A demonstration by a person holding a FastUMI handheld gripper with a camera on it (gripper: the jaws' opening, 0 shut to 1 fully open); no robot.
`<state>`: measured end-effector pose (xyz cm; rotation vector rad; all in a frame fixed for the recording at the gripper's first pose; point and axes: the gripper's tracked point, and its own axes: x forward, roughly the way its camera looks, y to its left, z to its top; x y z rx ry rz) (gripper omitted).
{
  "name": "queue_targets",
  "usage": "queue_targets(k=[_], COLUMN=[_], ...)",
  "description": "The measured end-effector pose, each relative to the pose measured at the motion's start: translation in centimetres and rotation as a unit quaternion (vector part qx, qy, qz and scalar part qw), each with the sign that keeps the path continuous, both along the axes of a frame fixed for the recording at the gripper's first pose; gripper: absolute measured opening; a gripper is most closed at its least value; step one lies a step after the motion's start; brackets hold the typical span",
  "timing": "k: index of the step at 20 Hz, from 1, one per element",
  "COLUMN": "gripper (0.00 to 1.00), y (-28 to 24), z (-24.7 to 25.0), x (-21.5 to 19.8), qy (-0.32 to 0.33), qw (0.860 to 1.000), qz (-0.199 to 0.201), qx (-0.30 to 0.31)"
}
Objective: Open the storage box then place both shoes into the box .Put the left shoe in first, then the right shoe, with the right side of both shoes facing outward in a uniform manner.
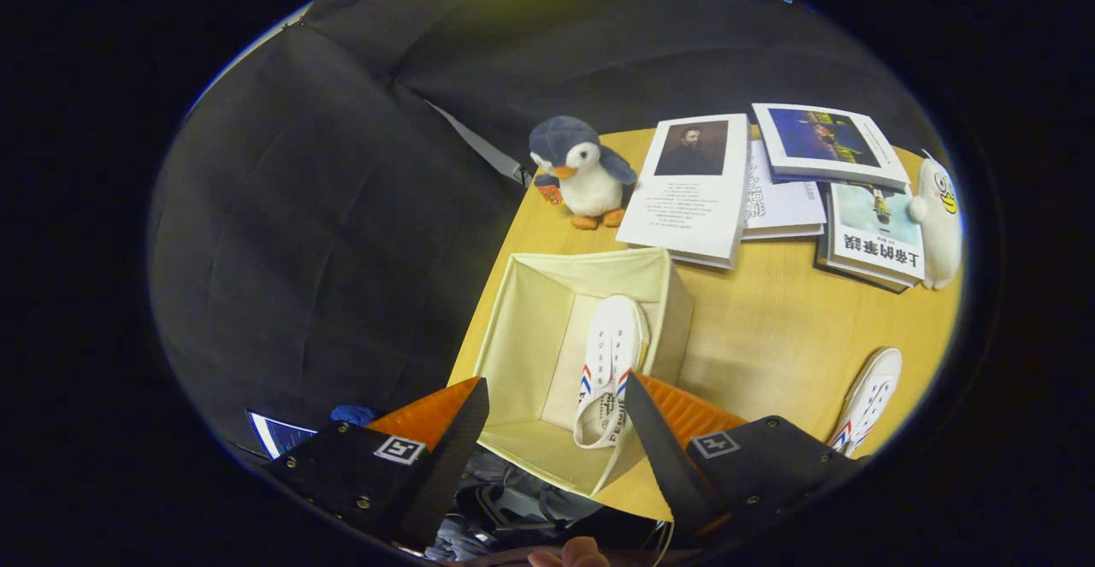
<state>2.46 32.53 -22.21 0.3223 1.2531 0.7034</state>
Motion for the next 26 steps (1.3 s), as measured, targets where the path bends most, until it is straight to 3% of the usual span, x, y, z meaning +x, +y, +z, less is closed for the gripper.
queue_targets(k=[10,14,20,26], gripper=[0.97,0.97,0.96,0.96], y=[-13.1,-19.2,-27.4,-32.1], z=[-0.7,-2.9,-5.9,-10.2], x=[0.7,0.3,-2.5,-5.4], qy=[-0.025,-0.027,0.002,0.061], qw=[0.996,0.990,0.979,0.967], qz=[-0.083,-0.125,-0.182,-0.215], qx=[-0.012,-0.053,-0.097,-0.125])
